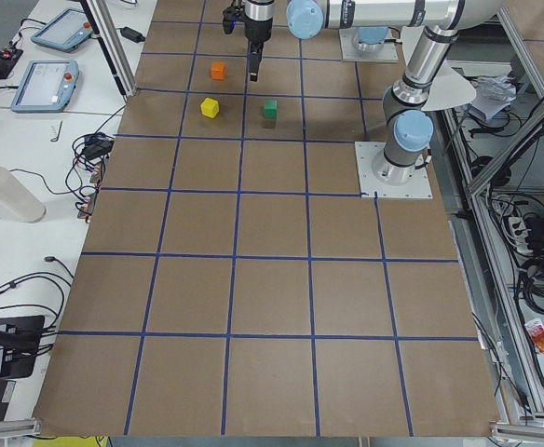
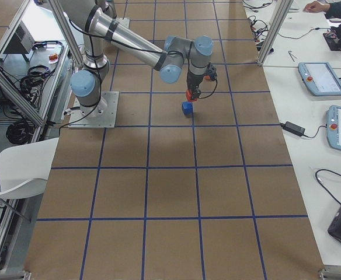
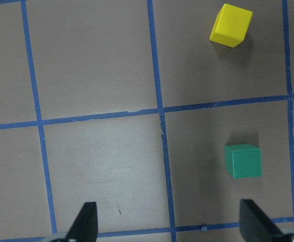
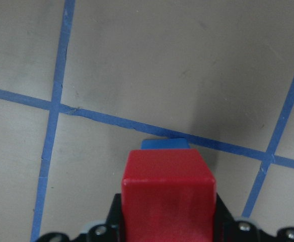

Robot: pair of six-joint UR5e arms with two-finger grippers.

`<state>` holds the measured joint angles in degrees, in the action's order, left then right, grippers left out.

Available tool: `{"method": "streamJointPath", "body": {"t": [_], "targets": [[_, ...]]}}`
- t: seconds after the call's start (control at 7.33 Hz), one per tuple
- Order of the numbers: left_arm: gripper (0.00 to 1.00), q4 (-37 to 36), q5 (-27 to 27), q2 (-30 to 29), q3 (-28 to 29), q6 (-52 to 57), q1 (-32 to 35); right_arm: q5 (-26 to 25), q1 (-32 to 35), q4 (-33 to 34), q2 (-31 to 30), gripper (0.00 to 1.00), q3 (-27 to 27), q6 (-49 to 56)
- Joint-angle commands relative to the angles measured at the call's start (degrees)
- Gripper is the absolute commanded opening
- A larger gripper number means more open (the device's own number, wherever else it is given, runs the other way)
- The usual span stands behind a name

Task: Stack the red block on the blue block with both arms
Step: 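Lower the held red cube onto the blue cube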

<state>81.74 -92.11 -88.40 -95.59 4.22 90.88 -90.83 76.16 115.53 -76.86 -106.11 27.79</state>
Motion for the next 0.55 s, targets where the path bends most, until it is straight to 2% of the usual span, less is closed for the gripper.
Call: {"method": "streamJointPath", "body": {"t": [0.0, 0.41], "targets": [[1.0, 0.0, 0.0, -0.02, -0.03, -0.09, 0.0, -0.4, -0.48, 1.63, -0.05, 0.0, -1.81, 0.07], [1.0, 0.0, 0.0, -0.11, -0.12, 0.0, 0.0, -0.31, -0.48, 1.72, -0.05, 0.0, -3.22, -0.02]]}}
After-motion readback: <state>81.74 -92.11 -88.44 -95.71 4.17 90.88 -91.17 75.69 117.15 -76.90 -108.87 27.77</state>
